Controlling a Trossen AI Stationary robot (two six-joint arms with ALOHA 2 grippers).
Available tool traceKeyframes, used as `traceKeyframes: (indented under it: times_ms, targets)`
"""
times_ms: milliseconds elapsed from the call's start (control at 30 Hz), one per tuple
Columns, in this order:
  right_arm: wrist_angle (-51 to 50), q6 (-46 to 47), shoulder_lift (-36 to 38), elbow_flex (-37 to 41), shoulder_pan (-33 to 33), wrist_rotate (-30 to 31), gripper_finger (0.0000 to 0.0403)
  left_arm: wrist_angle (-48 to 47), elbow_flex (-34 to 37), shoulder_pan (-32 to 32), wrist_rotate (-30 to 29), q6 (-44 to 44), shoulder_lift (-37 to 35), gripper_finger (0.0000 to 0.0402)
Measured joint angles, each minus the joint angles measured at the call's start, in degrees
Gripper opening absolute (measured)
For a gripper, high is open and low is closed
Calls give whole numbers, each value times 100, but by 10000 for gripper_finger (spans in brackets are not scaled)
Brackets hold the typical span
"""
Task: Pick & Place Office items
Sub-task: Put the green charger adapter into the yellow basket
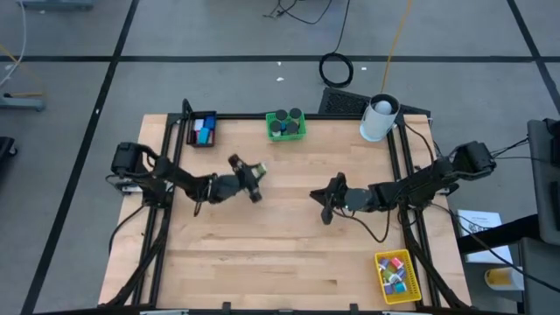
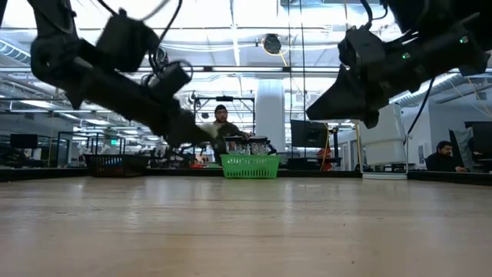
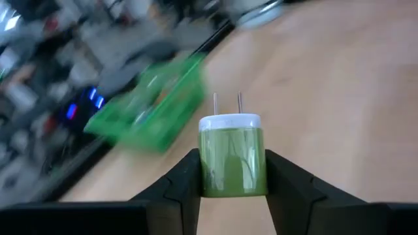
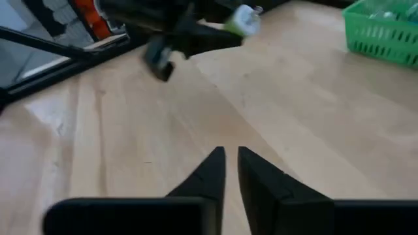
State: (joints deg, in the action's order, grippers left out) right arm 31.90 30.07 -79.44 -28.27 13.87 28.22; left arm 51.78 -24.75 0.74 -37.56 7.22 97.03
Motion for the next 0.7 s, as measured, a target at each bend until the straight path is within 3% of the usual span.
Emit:
traceKeyframes:
  times_ms: [267,533,700]
  targets:
    - [358,206,-100,-14,-113,-300,148,46,-400,822,156,680,5,136]
    - [556,921,-108,-16,-203,-556,265,70,-546,1053,463,886,9,136]
    - [844,1153,-505,-128,-469,-923,318,56,-579,1101,526,918,9,136]
